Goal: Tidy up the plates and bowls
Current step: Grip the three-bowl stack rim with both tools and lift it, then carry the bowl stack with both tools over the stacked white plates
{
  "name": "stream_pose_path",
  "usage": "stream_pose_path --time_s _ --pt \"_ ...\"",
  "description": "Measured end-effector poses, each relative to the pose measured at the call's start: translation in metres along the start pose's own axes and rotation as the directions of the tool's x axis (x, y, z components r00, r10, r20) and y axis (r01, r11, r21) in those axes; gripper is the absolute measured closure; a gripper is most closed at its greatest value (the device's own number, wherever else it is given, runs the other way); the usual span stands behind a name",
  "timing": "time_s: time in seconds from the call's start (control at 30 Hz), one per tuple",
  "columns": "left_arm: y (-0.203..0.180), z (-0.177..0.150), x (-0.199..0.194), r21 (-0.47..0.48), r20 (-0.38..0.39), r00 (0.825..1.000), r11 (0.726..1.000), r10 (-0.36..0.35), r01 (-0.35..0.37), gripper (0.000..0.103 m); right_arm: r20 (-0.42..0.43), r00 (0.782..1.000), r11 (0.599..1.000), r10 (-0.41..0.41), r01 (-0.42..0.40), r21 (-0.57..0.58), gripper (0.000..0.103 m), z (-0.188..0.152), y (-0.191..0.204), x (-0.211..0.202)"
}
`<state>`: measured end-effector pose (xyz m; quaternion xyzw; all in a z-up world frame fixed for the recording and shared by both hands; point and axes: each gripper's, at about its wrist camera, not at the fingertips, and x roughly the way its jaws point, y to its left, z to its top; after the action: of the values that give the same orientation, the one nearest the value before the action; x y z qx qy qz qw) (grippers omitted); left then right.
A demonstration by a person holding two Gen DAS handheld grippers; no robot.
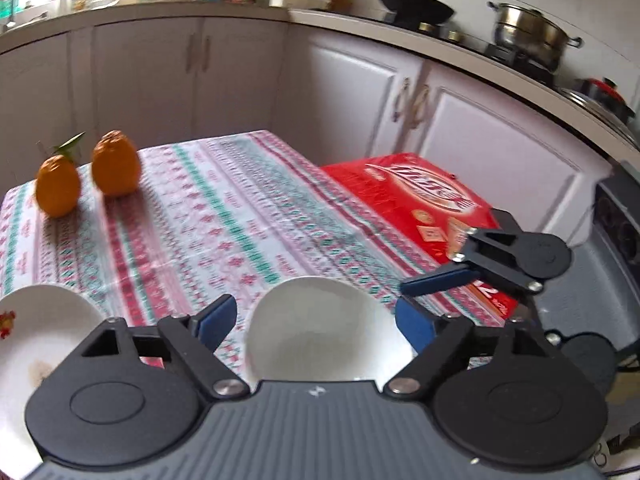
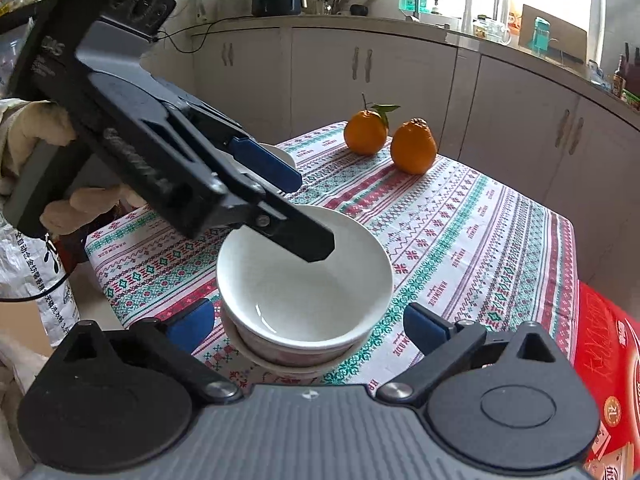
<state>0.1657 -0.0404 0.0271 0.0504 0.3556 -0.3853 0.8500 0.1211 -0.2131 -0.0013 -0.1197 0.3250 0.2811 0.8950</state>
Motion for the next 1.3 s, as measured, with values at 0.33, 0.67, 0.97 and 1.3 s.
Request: stream_pose_path --time_s 0.33,0.67,0.97,1.3 --pt "-0.005 -0.044 -0.035 0.077 0.007 0.999 0.996 0.050 -0.050 0.010 -0.050 0.999 0.998 -0.004 0.001 -0.060 0.000 -0.016 -0.005 -0.002" --pt "0.004 -0.083 0.012 0.190 -0.165 0.981 0.980 0.099 -0.067 0.010 -0.159 0.987 0.989 0.018 -0.041 -0.140 0.000 -0.021 -0.001 0.036" --pt "0.005 -0.078 0.044 0.272 -0.208 0.977 0.962 0.049 0.009 0.010 -0.222 0.974 0.966 0.046 -0.101 -0.240 0.000 -0.012 -0.005 0.061" --pt "0.006 -0.069 0.044 0.364 -0.232 0.972 0.923 -0.039 0.124 0.018 -0.283 0.946 0.908 0.161 -0.254 -0.334 0.004 0.006 -0.009 0.070"
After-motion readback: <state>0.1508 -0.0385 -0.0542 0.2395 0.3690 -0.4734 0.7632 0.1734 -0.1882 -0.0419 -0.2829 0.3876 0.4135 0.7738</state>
